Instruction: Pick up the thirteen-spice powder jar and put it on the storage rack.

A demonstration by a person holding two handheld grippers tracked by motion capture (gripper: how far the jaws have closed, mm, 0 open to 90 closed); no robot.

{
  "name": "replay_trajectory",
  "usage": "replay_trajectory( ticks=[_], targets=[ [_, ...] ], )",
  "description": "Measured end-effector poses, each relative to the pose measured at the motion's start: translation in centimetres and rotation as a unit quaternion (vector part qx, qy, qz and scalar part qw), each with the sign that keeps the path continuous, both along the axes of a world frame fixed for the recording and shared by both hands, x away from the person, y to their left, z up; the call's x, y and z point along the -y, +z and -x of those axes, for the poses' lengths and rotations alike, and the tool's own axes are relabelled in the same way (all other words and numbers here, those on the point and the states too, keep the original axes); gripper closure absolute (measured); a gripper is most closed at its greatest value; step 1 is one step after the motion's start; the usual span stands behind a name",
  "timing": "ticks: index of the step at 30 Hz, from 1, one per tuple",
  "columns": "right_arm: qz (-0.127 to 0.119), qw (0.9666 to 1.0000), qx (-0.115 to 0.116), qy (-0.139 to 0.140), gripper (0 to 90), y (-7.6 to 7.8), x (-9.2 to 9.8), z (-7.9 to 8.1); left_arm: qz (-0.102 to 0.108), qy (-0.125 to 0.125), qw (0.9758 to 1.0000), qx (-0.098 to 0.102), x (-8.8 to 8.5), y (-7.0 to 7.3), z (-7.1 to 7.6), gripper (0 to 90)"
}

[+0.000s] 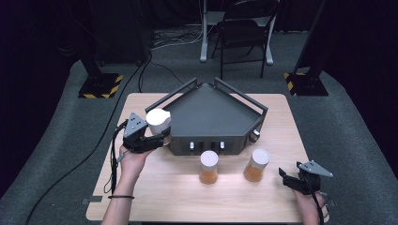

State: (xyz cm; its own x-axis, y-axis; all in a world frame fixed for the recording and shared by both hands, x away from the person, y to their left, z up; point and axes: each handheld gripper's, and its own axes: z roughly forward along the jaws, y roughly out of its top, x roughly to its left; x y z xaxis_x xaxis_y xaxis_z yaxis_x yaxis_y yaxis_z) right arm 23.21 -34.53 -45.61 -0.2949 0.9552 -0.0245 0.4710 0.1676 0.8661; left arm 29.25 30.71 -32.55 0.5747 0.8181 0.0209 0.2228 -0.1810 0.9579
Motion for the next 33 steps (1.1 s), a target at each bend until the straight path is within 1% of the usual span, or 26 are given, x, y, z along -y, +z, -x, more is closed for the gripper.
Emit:
replay_trajectory(
  ticks=[3, 9, 13, 17, 20, 24, 28, 33],
  targets=[
    [0.0, 1.0, 0.0, 0.0, 18.7, 0.0, 0.0, 0.0, 0.001, -0.001, 1.0, 0.001, 0.4, 0.4, -0.6, 30.6],
    [0.0, 1.0, 0.0, 0.0, 18.7, 0.0, 0.0, 0.0, -0.008, 0.005, 1.0, -0.001, 1.8, 1.1, -1.9, 30.6],
    [0.001, 1.0, 0.0, 0.001, 18.7, 0.0, 0.0, 0.0, -0.009, 0.015, 0.9998, -0.007, 2.6, 1.2, -2.9, 30.7],
    [0.0, 1.0, 0.0, 0.001, 18.7, 0.0, 0.0, 0.0, -0.014, 0.021, 0.9996, -0.013, 3.3, 1.3, -3.6, 30.6],
    [0.001, 1.0, 0.0, 0.002, 18.7, 0.0, 0.0, 0.0, -0.017, 0.024, 0.9994, -0.016, 3.7, 1.3, -4.1, 30.7],
    [0.001, 1.0, 0.0, 0.002, 18.7, 0.0, 0.0, 0.0, -0.009, 0.025, 0.9994, -0.023, 4.1, 1.0, -4.7, 30.6],
    [0.001, 1.0, -0.001, 0.002, 18.7, 0.0, 0.0, 0.0, -0.017, 0.022, 0.9992, -0.029, 4.6, 0.8, -5.0, 30.7],
    [0.002, 1.0, 0.0, 0.003, 18.7, 0.0, 0.0, 0.0, -0.02, 0.023, 0.999, -0.033, 4.9, 0.6, -5.2, 30.6]
  ],
)
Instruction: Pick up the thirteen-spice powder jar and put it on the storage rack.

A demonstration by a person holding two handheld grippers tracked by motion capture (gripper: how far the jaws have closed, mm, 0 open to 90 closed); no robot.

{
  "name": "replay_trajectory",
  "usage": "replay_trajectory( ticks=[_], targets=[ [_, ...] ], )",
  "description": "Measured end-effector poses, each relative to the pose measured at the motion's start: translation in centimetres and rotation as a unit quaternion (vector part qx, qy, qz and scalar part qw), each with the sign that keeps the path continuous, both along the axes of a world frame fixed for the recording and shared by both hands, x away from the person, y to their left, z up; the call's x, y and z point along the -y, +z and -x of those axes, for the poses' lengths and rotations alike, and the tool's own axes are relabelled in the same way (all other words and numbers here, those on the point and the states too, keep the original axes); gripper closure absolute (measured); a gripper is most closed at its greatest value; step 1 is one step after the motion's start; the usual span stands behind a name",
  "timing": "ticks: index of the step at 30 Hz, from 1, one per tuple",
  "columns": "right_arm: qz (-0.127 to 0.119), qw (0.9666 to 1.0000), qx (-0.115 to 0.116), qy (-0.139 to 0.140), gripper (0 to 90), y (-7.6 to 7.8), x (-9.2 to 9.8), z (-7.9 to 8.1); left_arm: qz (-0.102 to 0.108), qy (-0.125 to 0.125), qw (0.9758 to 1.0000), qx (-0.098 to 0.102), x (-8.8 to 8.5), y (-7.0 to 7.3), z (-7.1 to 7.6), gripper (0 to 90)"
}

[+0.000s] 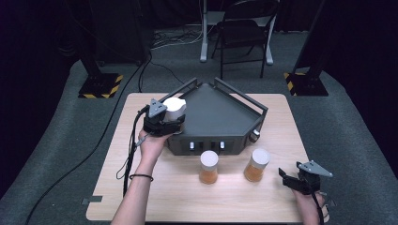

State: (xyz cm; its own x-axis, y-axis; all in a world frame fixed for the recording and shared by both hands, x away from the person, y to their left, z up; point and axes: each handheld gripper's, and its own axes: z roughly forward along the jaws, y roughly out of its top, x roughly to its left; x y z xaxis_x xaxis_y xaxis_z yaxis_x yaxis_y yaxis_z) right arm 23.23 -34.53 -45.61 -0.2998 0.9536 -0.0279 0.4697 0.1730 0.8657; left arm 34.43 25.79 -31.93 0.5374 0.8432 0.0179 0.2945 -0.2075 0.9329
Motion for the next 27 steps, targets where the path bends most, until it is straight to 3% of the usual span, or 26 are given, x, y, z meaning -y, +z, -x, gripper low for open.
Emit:
replay_trajectory(
  ticks=[5, 27],
  targets=[
    [0.0, 1.0, -0.001, 0.0, 18.7, 0.02, 0.01, -0.02, -0.011, 0.003, 0.9999, -0.012, 0.17, -0.08, -0.37, 30.6],
    [0.002, 1.0, 0.0, 0.0, 18.7, 0.01, -0.05, -0.01, -0.008, 0.003, 0.9999, -0.011, 0.06, -0.38, -0.34, 30.6]
  ],
)
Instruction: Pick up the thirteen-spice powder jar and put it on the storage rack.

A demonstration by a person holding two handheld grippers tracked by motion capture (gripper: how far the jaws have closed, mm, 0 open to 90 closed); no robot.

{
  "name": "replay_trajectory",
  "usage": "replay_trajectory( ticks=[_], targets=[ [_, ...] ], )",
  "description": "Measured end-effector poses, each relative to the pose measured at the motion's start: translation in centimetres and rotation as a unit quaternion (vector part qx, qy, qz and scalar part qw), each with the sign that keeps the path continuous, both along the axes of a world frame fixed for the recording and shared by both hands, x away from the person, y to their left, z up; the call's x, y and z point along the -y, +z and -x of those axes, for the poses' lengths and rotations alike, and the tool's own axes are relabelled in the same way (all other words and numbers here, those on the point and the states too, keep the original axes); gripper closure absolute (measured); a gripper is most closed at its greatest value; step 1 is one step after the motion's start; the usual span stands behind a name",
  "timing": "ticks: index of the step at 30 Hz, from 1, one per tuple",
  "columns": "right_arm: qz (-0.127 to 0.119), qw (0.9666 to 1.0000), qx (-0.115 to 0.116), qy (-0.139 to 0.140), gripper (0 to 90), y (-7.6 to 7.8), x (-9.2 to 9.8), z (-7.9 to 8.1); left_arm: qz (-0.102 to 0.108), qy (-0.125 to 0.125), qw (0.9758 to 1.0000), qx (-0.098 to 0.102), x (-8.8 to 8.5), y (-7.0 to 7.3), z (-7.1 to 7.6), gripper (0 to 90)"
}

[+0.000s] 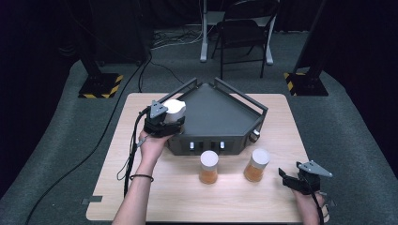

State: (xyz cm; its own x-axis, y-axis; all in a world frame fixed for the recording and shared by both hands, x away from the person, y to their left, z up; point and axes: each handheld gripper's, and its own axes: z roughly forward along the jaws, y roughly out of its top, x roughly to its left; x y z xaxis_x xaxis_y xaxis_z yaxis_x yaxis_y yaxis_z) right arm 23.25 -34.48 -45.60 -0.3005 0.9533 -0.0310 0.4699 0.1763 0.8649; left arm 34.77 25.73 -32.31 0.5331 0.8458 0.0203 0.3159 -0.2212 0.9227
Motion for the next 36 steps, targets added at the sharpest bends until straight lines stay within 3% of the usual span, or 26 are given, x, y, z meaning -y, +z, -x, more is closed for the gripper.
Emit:
replay_trajectory(
  ticks=[5, 6, 11, 30, 36],
  targets=[
    [0.0, 1.0, 0.0, 0.0, 18.7, 0.0, 0.0, 0.0, 0.007, 0.003, 0.9999, -0.008, 0.1, 0.1, 0.0, 29.1],
    [0.0, 1.0, 0.0, 0.0, 18.7, 0.0, 0.0, 0.0, 0.014, 0.006, 0.9998, -0.015, 0.1, 0.3, 0.0, 21.3],
    [0.0, 1.0, 0.0, 0.0, 18.7, 0.0, 0.0, 0.0, 0.007, 0.007, 0.9999, -0.012, 0.0, 0.6, 0.3, 14.7],
    [0.004, 1.0, -0.001, 0.0, 18.7, 0.0, -0.1, 0.0, 0.006, 0.002, 1.0, 0.002, -2.6, -0.2, 3.4, 13.4],
    [0.003, 1.0, 0.0, 0.0, 18.7, 0.0, -0.1, 0.0, -0.001, 0.007, 1.0, 0.005, -3.0, -1.1, 4.5, 13.6]
  ],
)
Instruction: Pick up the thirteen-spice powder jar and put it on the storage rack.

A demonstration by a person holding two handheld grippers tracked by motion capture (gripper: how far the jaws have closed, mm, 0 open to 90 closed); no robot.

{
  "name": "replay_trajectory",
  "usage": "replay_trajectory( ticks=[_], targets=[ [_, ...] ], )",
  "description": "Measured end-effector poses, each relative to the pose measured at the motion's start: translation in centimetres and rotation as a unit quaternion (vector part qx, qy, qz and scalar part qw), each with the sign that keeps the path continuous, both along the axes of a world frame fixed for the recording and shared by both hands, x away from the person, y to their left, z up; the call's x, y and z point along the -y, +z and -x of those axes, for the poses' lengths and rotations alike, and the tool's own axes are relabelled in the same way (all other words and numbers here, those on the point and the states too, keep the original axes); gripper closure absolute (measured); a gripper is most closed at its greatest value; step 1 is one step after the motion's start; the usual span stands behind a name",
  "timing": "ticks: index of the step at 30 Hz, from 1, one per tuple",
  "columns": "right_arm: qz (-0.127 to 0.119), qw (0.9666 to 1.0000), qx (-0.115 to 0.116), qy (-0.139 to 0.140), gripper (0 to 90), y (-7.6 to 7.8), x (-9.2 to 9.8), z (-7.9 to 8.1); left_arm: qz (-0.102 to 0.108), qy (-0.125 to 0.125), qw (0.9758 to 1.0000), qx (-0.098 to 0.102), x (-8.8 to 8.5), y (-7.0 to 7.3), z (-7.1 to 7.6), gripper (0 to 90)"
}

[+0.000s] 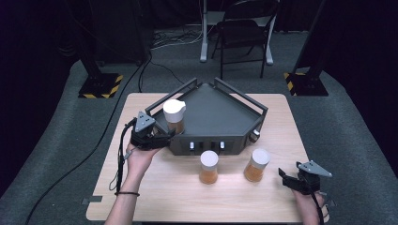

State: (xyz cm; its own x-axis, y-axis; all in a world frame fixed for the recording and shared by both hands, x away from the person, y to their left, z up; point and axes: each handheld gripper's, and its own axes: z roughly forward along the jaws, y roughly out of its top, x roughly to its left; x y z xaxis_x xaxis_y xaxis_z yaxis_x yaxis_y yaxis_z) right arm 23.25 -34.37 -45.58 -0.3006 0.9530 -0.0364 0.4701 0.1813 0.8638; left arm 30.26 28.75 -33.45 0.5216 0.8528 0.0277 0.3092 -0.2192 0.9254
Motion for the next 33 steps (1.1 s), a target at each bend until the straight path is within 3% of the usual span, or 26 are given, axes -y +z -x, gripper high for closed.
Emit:
replay_trajectory(
  ticks=[11, 22, 33],
  targets=[
    [0.0, 1.0, 0.0, 0.0, 18.7, 0.0, 0.0, 0.0, -0.01, 0.005, 0.9999, -0.001, -0.7, -2.3, 1.6, 14.3],
    [0.001, 1.0, 0.001, -0.001, 18.6, 0.0, 0.0, 0.0, -0.007, 0.008, 0.9999, -0.001, -1.8, -4.4, 2.9, 14.8],
    [0.002, 1.0, 0.001, 0.0, 18.5, 0.0, -0.1, 0.0, -0.019, 0.01, 0.9995, -0.024, -2.4, -6.6, 3.8, 14.0]
  ],
)
